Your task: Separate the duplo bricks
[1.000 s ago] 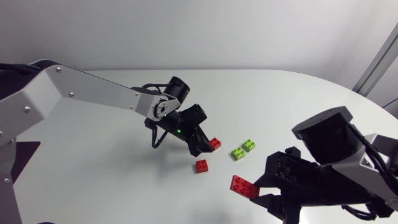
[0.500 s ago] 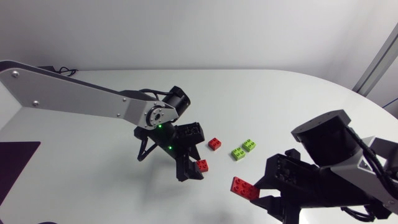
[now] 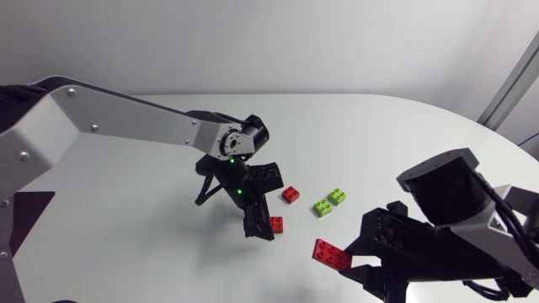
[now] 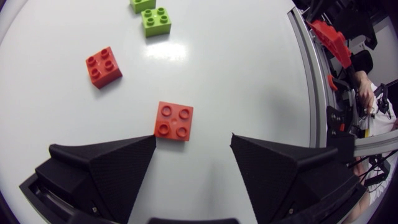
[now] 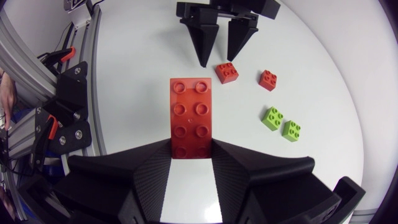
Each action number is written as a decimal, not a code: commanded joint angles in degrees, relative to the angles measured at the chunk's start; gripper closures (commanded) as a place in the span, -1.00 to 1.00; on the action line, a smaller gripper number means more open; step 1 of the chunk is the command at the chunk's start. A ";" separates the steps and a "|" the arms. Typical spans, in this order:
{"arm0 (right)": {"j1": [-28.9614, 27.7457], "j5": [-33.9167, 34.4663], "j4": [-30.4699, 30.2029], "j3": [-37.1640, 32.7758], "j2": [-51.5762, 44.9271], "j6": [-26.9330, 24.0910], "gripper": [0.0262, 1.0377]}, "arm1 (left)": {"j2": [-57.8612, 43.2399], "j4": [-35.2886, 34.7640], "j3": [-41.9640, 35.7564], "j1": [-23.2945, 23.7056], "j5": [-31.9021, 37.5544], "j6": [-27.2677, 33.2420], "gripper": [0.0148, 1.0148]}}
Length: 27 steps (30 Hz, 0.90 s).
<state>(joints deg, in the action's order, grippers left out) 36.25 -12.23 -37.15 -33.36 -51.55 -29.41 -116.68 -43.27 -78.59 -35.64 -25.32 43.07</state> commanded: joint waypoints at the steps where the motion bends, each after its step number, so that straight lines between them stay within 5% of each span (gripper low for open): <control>1: -0.65 -0.69 -0.21 1.28 0.31 -0.65 0.29 | -2.32 -1.47 -3.24 0.13 0.10 0.61 -0.65; 27: -3.55 -2.54 0.14 0.76 -1.45 -2.76 0.29 | -7.86 -10.96 -11.76 -2.16 -1.49 1.76 -0.52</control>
<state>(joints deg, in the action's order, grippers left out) 33.21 -14.39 -37.12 -33.36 -52.34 -31.05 -122.21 -52.80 -88.31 -37.63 -26.41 43.79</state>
